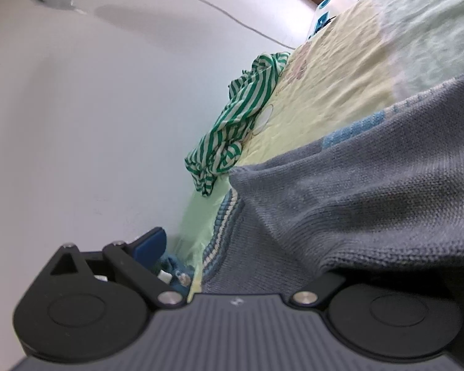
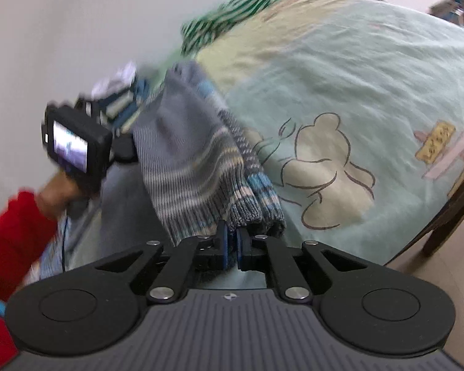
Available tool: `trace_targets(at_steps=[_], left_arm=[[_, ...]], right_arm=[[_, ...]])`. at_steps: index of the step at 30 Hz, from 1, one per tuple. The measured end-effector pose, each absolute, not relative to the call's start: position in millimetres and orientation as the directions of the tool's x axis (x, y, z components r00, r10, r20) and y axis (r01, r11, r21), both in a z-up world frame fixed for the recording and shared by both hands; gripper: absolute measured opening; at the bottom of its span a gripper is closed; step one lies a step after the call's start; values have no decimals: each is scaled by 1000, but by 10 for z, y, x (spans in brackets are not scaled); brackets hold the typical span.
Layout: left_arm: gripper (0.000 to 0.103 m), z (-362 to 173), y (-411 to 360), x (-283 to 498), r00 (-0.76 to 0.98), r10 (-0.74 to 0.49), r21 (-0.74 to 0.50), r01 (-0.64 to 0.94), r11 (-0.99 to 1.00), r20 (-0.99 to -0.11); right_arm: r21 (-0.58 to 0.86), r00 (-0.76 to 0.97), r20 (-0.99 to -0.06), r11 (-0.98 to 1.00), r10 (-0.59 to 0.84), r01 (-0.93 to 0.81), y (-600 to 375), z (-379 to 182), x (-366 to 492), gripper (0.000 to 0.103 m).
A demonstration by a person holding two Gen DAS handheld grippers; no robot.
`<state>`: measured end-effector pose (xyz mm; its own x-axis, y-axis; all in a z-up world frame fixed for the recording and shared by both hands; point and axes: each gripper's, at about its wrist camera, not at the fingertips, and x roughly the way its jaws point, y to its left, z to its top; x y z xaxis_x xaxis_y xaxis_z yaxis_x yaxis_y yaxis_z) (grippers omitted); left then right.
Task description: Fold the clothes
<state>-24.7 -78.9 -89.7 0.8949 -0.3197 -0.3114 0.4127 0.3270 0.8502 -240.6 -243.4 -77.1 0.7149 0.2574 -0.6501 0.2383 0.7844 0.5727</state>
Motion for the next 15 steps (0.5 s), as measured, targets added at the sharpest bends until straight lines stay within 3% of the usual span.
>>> trace_targets(at_steps=[3,6,7,11,15], left_arm=[[100,-854,-764,-293,894,-325,862,407,302,-308],[100,-810,-738,-338,893,-331,873,401,278,-304],[100,-796,-730,-353,893,-333,877,398,269,-303],[100,-757,-726,-398,895,-324,884,395,251,-307],[101,-788,-918,-358,912,-259,875,389,290,-320]], right_arm=[[523,656,-684,841,319,137,-2562,-518,-2392,11],[476,708,-628,879,324,21,-2825,-137,-2201,14],[470,710,-617,882,338,-12,-2896,-61,-2021,21],[475,700,-580,871,417,-125,-3160,157,-1242,30],[536,627,-559,813,543,-227,-3235,79,-202,32]])
